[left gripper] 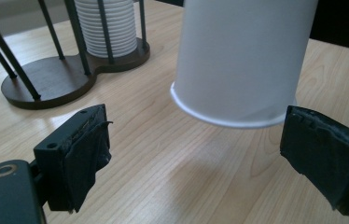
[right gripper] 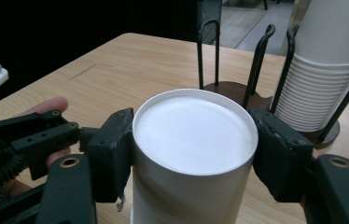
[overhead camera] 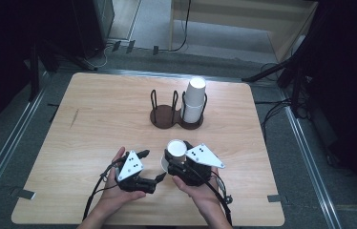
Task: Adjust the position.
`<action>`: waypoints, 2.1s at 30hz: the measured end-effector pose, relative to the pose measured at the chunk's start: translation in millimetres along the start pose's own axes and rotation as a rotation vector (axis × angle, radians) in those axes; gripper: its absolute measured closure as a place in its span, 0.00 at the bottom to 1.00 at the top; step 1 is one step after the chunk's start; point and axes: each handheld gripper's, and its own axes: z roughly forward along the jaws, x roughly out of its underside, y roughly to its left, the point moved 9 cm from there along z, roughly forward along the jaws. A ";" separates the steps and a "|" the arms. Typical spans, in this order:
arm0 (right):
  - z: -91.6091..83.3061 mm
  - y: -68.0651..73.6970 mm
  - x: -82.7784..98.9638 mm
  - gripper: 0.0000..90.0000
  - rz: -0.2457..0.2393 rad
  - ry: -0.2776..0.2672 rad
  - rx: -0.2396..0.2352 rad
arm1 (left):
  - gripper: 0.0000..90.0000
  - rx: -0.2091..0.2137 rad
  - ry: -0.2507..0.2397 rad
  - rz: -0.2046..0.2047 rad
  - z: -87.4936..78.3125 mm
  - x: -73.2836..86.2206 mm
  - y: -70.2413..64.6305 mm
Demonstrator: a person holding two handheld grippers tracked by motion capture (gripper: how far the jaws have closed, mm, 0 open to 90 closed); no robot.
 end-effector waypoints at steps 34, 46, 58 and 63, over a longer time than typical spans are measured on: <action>-1.3 27.0 0.2 0.38 -0.001 -0.007 -0.082 | 0.22 0.070 -0.047 0.007 2.2 0.2 -15.6; 1.3 29.1 2.7 0.27 0.031 0.016 -0.107 | 0.27 0.061 -0.102 0.014 -2.7 -6.7 -13.3; 7.4 31.1 11.9 0.21 0.055 0.049 -0.110 | 0.28 0.038 -0.142 0.019 -6.2 -12.2 -9.8; 10.4 30.7 15.7 0.19 0.068 0.059 -0.101 | 0.29 0.033 -0.155 0.027 -6.4 -13.3 -10.4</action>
